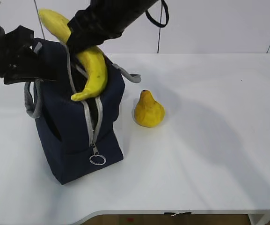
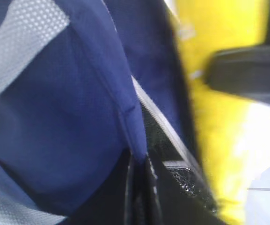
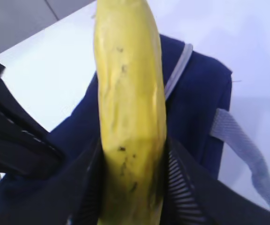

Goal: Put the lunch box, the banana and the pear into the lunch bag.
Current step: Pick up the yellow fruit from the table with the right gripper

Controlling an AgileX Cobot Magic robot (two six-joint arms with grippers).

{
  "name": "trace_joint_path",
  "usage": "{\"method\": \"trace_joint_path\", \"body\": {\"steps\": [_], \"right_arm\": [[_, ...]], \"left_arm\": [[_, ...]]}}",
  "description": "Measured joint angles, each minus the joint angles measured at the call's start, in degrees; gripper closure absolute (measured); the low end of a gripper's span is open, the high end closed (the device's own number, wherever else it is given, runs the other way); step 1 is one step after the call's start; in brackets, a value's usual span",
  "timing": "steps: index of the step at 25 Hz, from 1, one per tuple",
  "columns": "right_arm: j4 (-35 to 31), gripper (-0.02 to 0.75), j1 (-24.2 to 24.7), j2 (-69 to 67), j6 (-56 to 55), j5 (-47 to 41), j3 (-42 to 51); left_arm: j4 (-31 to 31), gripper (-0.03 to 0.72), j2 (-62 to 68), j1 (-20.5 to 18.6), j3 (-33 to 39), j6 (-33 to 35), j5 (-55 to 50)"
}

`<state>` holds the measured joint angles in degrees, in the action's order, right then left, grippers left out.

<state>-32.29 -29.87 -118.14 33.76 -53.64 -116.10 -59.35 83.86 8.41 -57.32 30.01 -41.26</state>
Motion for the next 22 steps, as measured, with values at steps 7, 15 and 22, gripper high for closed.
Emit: {"method": "trace_joint_path", "body": {"steps": [7,15,22], "right_arm": [[-0.21,0.433,-0.52,-4.39,-1.01,0.0,0.0],[1.08,0.433,-0.61,-8.93,-1.01,-1.06,0.0],[0.07,0.433,-0.61,-9.2,-1.01,-2.28,0.0]], "left_arm": [[0.22,0.685,0.0,0.0,0.0,0.0,0.0],[0.01,0.685,0.0,0.0,0.0,0.0,0.0],[-0.2,0.685,0.0,0.0,-0.05,0.0,0.0]]}}
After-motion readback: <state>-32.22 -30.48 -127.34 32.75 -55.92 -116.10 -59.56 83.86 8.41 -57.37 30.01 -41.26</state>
